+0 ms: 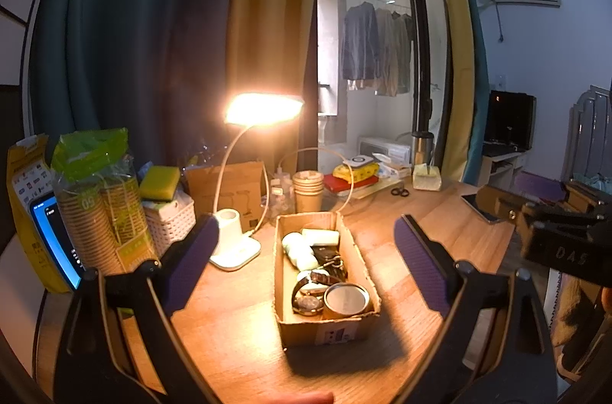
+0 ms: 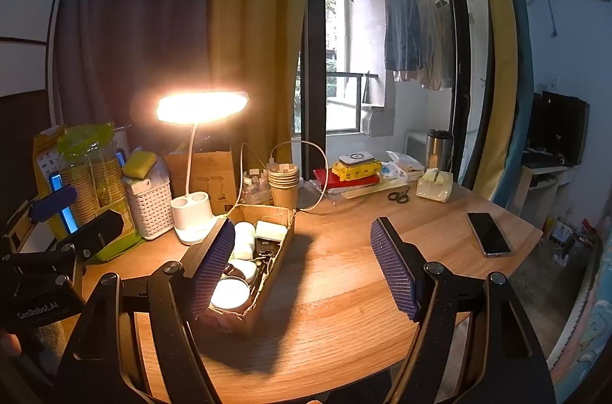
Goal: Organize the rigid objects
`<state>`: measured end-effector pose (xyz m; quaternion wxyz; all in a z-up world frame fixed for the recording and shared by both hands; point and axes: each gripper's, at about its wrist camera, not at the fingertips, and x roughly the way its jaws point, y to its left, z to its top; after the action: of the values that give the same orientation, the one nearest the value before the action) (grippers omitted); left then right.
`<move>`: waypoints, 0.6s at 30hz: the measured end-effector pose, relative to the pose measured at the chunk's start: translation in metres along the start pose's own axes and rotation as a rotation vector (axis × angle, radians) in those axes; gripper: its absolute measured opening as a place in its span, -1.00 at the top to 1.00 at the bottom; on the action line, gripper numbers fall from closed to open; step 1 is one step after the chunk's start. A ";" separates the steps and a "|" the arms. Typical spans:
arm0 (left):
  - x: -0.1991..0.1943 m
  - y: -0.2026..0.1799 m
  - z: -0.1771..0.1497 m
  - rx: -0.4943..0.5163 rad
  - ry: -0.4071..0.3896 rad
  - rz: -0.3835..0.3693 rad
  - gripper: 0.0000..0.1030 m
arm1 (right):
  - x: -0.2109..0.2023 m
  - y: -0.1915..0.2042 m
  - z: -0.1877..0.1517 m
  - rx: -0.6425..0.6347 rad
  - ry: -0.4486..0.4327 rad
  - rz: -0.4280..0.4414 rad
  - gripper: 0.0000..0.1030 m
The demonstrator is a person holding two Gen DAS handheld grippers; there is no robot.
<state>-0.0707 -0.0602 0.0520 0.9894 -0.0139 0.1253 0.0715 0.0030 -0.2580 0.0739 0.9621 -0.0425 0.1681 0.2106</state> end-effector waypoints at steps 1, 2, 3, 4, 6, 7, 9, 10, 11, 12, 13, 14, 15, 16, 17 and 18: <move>0.000 0.000 0.000 0.001 -0.002 0.001 -0.82 | 0.000 0.000 0.000 -0.001 0.001 0.002 -0.49; 0.000 0.000 -0.001 0.002 -0.002 0.001 -0.82 | 0.001 0.001 0.000 -0.002 0.003 0.002 -0.49; 0.001 0.000 -0.001 0.002 -0.002 0.001 -0.82 | 0.001 0.001 -0.001 -0.002 0.004 0.003 -0.49; 0.000 -0.001 -0.001 0.002 -0.002 0.001 -0.82 | 0.001 0.001 -0.001 0.001 0.005 0.007 -0.49; 0.000 -0.001 -0.001 0.002 -0.003 0.002 -0.82 | 0.003 0.000 -0.001 0.004 0.010 0.012 -0.49; 0.000 0.000 -0.001 0.001 -0.003 0.003 -0.82 | 0.003 0.000 -0.002 0.004 0.012 0.011 -0.49; 0.001 0.001 -0.001 -0.005 0.004 0.004 -0.82 | 0.004 -0.001 -0.002 0.007 0.014 0.013 -0.49; 0.001 0.001 -0.002 -0.006 0.006 0.005 -0.82 | 0.004 -0.001 -0.003 0.006 0.015 0.014 -0.49; 0.001 0.001 -0.002 -0.006 0.005 0.006 -0.82 | 0.004 -0.001 -0.003 0.005 0.015 0.013 -0.49; 0.001 0.000 -0.002 -0.004 0.005 0.005 -0.82 | 0.004 -0.001 -0.002 0.006 0.014 0.014 -0.49; 0.001 0.001 -0.001 -0.004 0.006 0.004 -0.82 | 0.005 -0.001 -0.003 0.005 0.015 0.014 -0.49; 0.002 0.001 -0.002 -0.003 0.007 0.002 -0.82 | 0.005 -0.001 -0.003 0.004 0.015 0.014 -0.49; 0.002 0.001 -0.002 -0.003 0.008 0.000 -0.82 | 0.006 -0.001 -0.003 0.004 0.016 0.014 -0.49; 0.002 0.001 -0.002 -0.004 0.008 -0.001 -0.82 | 0.005 -0.001 -0.003 0.004 0.016 0.013 -0.49; 0.002 0.002 -0.002 -0.006 0.008 0.000 -0.82 | 0.005 -0.001 -0.004 0.004 0.016 0.013 -0.49; 0.003 0.003 -0.001 -0.008 0.008 0.002 -0.82 | 0.006 -0.001 -0.004 0.005 0.017 0.014 -0.49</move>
<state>-0.0690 -0.0570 0.0499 0.9888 -0.0180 0.1290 0.0727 0.0068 -0.2569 0.0680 0.9592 -0.0408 0.1773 0.2163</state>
